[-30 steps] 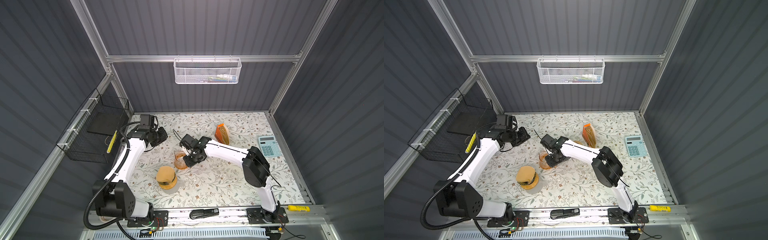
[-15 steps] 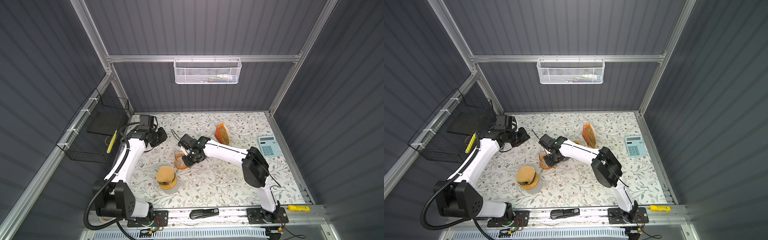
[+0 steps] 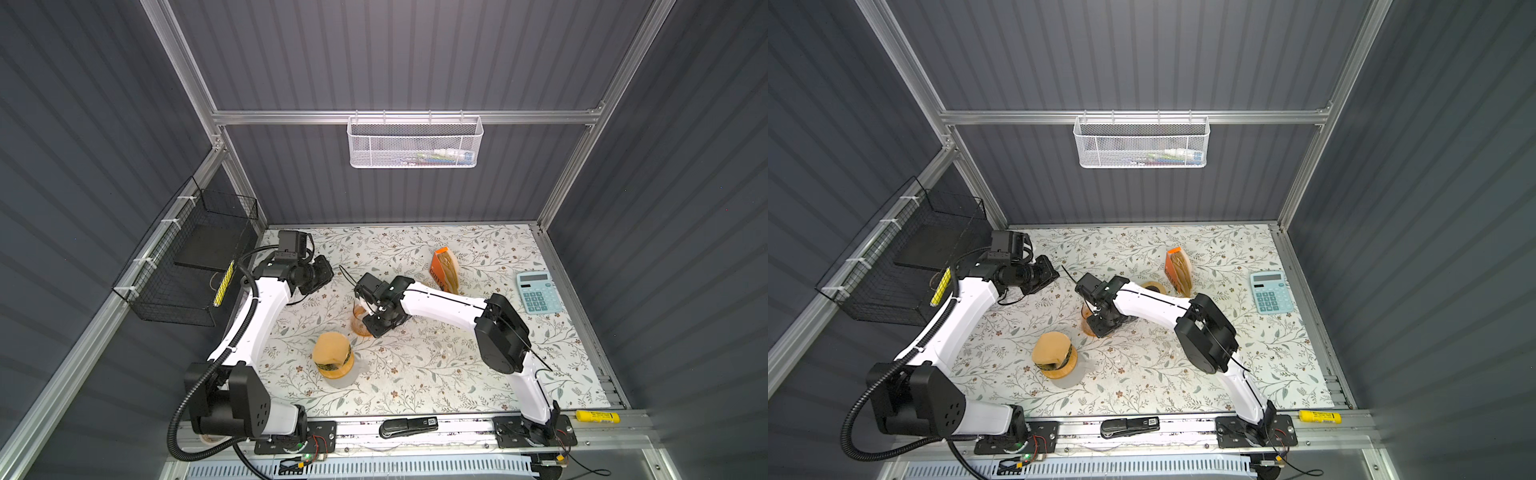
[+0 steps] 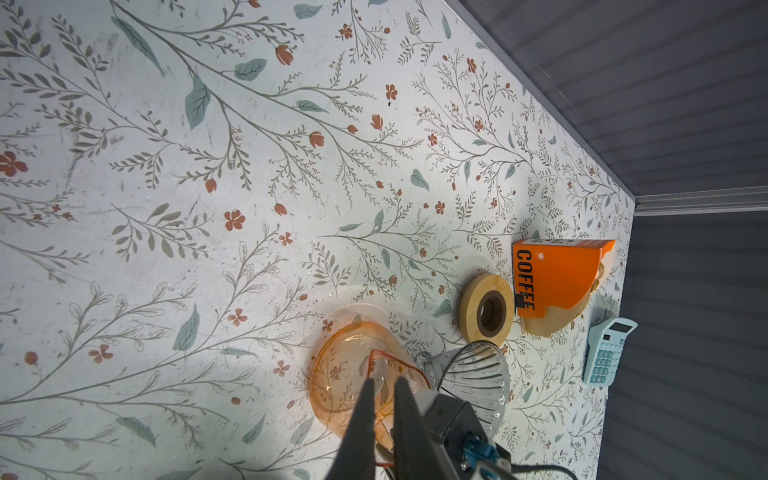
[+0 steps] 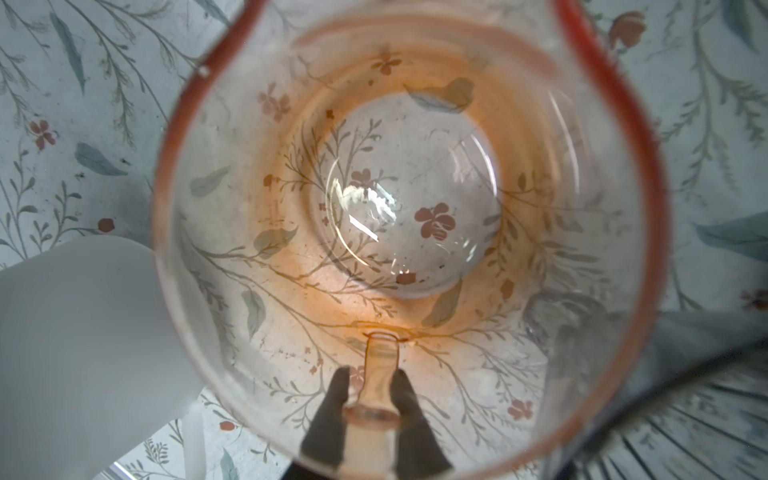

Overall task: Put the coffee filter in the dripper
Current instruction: 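Close the right gripper on the pink glass jug's handle, then lift the pink jug with the right gripper and carry it toward the robot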

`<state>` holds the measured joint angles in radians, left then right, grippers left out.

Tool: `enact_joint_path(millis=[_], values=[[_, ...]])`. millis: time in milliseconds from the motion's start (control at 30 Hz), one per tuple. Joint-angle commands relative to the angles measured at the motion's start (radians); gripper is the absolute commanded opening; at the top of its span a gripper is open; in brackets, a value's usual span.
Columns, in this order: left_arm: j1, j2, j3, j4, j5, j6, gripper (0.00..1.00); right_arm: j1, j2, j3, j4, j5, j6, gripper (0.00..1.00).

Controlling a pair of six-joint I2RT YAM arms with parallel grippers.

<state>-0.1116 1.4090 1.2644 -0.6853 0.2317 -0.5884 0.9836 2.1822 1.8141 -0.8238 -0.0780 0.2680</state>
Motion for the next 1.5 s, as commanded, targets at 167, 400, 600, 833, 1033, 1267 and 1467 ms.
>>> enact_joint_path(millis=[167, 400, 600, 833, 1033, 1267, 1467], values=[[0.007, -0.032, -0.009, 0.0, 0.021, 0.019, 0.12, 0.01, -0.018, 0.016, -0.034, 0.018, 0.002, 0.08], [0.007, -0.057, -0.02, -0.002, 0.012, 0.007, 0.12, 0.031, -0.078, -0.041, -0.023, 0.021, 0.009, 0.0], [0.007, -0.083, -0.033, -0.009, -0.004, -0.004, 0.13, 0.048, -0.155, -0.133, 0.003, 0.03, 0.023, 0.0], [0.007, -0.106, -0.032, -0.031, -0.046, 0.009, 0.13, 0.072, -0.247, -0.251, 0.026, 0.046, 0.028, 0.0], [0.007, -0.114, -0.011, -0.066, -0.069, 0.034, 0.13, 0.099, -0.336, -0.368, 0.038, 0.067, 0.047, 0.0], [0.007, -0.14, -0.013, -0.078, -0.087, 0.039, 0.13, 0.122, -0.441, -0.506, 0.066, 0.073, 0.088, 0.0], [0.007, -0.158, -0.025, -0.082, -0.097, 0.035, 0.13, 0.134, -0.504, -0.591, 0.097, 0.075, 0.117, 0.0]])
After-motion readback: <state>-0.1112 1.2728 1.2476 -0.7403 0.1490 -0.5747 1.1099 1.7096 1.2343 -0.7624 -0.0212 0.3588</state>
